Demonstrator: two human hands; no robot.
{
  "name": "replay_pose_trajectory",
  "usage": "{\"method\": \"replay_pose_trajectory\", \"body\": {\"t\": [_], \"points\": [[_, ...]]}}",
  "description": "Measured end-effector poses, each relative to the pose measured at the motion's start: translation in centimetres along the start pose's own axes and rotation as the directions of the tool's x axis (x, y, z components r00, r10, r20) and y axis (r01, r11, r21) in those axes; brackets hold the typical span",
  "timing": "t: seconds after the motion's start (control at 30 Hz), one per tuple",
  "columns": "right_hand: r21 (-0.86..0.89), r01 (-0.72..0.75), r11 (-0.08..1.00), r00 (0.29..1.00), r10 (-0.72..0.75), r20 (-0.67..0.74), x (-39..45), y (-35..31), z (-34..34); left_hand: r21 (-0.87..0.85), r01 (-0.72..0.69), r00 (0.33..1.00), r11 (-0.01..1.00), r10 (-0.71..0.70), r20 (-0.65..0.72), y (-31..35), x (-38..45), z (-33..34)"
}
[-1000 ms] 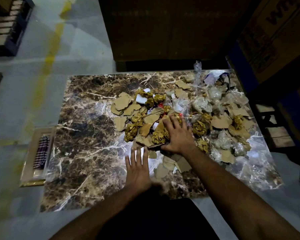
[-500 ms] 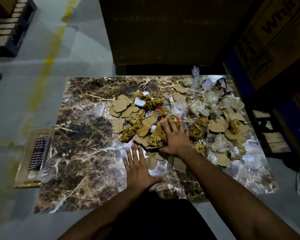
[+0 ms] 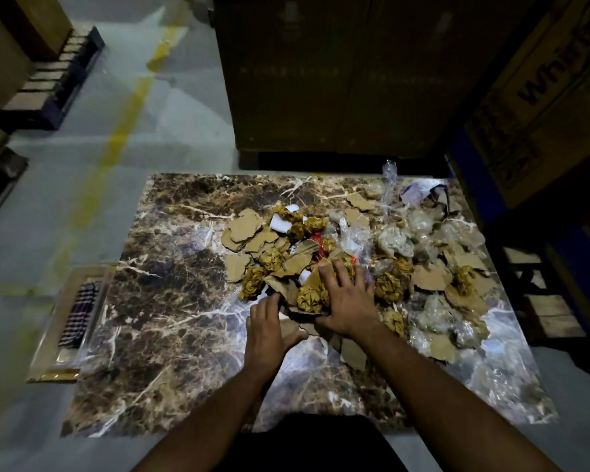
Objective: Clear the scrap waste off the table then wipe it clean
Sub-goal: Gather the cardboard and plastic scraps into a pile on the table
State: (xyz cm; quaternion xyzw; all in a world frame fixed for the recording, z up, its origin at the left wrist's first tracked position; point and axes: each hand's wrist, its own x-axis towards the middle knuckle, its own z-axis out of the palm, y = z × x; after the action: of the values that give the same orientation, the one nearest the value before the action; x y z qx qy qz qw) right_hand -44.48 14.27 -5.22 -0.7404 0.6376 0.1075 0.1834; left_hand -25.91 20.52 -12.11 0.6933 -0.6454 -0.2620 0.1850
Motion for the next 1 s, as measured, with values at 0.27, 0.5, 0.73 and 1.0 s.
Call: {"method": "replay_pose_trajectory", "body": {"t": [0.27,0.5,0.73,1.0], "points": [[-0.003,-0.004,1.000,1.000,0.004,0.002,0.3,0.1,-0.2,-0.050,-0.055,0.989,0.997,0.047,-0.143,-1.9,2.0,-5.9],[0.001,-0.007,1.000,1.000,0.007,0.017,0.5,0.3,0.1,-0.114,0.138,0.988,0.984,-0.145,-0.049,-5.9,15.0,-10.6],[-0.004,-0.018,1.000,1.000,0.018,0.015,0.8,0.3,0.1,0.072,0.126,0.980,0.989,-0.136,0.145,-5.4,18.7,-7.1],[-0.036,-0.018,0.999,0.999,0.020,0.038,0.7,-0.1,-0.4,-0.121,-0.024,0.982,0.992,0.046,0.184,-1.5,14.5,-3.9]]}}
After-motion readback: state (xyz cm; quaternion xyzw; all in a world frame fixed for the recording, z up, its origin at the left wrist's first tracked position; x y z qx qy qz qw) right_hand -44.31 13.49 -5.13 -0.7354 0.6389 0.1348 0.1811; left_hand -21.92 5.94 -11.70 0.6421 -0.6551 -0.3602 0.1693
